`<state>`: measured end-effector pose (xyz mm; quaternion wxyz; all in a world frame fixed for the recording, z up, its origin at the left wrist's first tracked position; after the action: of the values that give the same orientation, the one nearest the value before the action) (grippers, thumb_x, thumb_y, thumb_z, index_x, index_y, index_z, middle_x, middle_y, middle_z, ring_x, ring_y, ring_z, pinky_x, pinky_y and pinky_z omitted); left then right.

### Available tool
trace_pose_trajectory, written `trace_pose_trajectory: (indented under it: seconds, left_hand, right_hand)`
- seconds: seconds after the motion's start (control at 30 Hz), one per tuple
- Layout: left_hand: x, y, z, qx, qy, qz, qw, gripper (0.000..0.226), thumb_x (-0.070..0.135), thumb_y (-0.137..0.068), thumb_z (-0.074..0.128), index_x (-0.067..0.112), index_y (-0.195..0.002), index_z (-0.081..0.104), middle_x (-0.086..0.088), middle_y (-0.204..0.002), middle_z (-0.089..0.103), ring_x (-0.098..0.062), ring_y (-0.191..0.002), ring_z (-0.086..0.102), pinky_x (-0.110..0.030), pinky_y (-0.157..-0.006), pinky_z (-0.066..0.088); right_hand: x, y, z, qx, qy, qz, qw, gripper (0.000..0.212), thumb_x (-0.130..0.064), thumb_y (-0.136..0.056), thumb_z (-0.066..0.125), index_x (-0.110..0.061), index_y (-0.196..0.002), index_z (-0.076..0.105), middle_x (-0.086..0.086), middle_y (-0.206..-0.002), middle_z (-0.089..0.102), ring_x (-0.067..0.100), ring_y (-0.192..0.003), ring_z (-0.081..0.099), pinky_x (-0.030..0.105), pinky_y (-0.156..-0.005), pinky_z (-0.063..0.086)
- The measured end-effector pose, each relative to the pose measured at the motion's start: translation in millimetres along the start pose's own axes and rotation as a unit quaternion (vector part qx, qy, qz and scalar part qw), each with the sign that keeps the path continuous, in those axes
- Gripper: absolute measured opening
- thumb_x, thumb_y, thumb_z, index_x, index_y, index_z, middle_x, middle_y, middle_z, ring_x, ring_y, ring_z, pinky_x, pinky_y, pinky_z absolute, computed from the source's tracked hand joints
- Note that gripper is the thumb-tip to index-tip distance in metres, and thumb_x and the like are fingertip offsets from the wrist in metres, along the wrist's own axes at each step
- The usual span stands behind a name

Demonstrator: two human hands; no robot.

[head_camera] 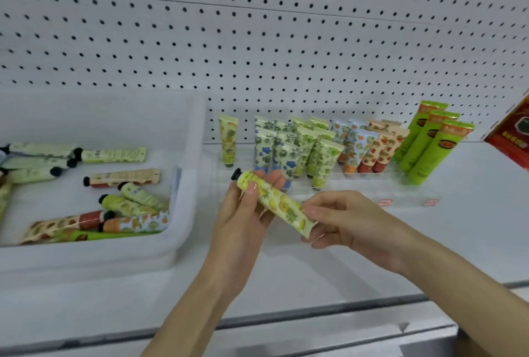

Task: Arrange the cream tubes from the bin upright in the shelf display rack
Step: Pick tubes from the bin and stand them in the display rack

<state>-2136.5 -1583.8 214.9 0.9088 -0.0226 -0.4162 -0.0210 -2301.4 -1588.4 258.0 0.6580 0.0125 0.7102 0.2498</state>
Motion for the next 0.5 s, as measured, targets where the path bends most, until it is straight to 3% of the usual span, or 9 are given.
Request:
trace_pose_trajectory:
  seconds: [0.1, 0.27, 0.4, 0.5]
  left_hand:
    - [9.0, 2.6, -19.8, -0.006, -0.085, 0.010, 0.996, 0.037, 0.021, -0.086, 0.053, 0.001, -0.116, 0.056, -0.012, -0.114, 0.068, -0.024, -0.108, 0.064, -0.034, -0.088, 0.054]
    - [14.9, 2.6, -37.2, 0.002, -0.076, 0.019, 0.997, 0.041, 0.002, -0.075, 0.072, -0.005, -0.112, 0.055, -0.006, -0.097, 0.068, -0.016, -0.094, 0.067, -0.024, -0.082, 0.054]
    - [11.1, 1.7, -41.0, -0.003, -0.178, 0.059, 0.982, 0.028, 0.004, -0.081, 0.069, 0.006, -0.107, 0.061, 0.007, -0.095, 0.069, -0.008, -0.093, 0.065, -0.022, -0.084, 0.049]
    - [8.7, 3.5, -43.6, 0.037, -0.314, 0.123, 0.941, 0.026, 0.034, -0.086, 0.061, 0.027, -0.112, 0.059, 0.027, -0.106, 0.062, 0.009, -0.103, 0.056, -0.009, -0.088, 0.043]
  right_hand:
    - [-2.0, -3.3, 11.2, 0.070, -0.064, -0.014, 0.995, 0.015, -0.017, -0.080, 0.065, -0.006, -0.088, 0.069, 0.005, -0.068, 0.068, 0.015, -0.062, 0.067, 0.018, -0.053, 0.053]
    - [-7.5, -5.6, 21.3, 0.151, -0.165, -0.052, 0.973, 0.026, -0.011, -0.064, 0.071, 0.000, -0.087, 0.068, 0.006, -0.068, 0.067, 0.010, -0.059, 0.066, 0.015, -0.056, 0.053]
    - [-22.7, -2.8, 23.6, 0.184, -0.089, -0.100, 0.974, 0.020, -0.014, -0.063, 0.072, -0.002, -0.078, 0.070, 0.008, -0.065, 0.068, 0.013, -0.059, 0.066, 0.016, -0.059, 0.055]
    - [-48.3, -1.6, 23.5, 0.210, 0.037, -0.161, 0.964, 0.001, -0.004, -0.075, 0.071, -0.004, -0.075, 0.070, 0.007, -0.060, 0.069, 0.013, -0.057, 0.066, 0.019, -0.059, 0.056]
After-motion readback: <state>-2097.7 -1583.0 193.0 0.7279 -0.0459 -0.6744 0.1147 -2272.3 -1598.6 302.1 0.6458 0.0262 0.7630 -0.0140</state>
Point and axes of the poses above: each hand's wrist, its own y-axis away from the middle knuckle, its own z-axis out of the palm, x = y × z, the point moved 1 cm from there along -y, towards the middle knuckle
